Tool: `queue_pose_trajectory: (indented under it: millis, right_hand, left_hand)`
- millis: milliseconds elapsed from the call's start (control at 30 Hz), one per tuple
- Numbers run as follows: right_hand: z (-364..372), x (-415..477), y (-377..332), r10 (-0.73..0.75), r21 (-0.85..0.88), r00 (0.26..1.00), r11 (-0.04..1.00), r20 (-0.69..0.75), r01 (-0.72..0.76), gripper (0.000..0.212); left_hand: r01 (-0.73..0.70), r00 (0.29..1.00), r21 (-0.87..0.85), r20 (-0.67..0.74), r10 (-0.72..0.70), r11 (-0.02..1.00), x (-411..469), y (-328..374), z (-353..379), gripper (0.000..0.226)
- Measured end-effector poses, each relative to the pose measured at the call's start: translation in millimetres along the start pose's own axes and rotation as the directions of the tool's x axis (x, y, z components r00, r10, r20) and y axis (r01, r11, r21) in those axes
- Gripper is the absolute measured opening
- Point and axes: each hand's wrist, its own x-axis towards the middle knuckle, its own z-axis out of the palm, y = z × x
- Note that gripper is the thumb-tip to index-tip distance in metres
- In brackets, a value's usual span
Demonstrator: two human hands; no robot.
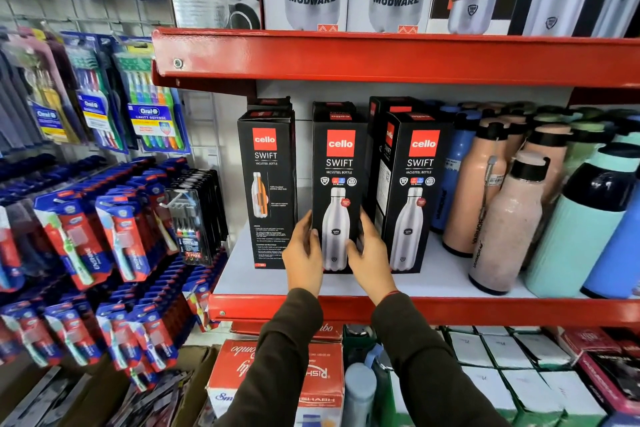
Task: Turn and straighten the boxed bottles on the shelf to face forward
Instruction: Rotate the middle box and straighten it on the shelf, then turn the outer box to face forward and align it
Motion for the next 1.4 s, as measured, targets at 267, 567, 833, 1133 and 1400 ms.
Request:
queue_pose_trajectory:
  millis: [267,567,833,1133,1400]
  right_hand:
    - [1,-14,0,-0.021,0.071,0.977,0.997,-0.214,0.037,0.049]
    - [21,-34,-26,-0.188,0.102,0.926,0.967,-0.327,0.232,0.019]
    - [69,-36,-65,-0.169,0.074,0.984,0.984,0.051,0.165,0.053]
    - [92,-21,-70,0.020,0.006,0.988,1.000,0.154,-0.021,0.059]
    - [97,-22,-69,0.009,0.034,0.995,0.999,0.096,-0.012,0.068]
  left_hand:
    - [0.034,0.999,0.002,-0.030,-0.034,0.999,-2,0,-2,0.040]
    - [-0.191,0.962,0.012,-0.196,0.189,0.982,-3,14,-31,0.036]
    - [-0.165,0.935,0.181,-0.286,0.212,0.970,26,10,-74,0.048]
    - [0.010,0.999,0.077,-0.041,-0.007,0.997,39,-10,-93,0.038]
    - [0.113,0.987,-0.151,-0.094,-0.128,0.982,38,-16,-110,0.031]
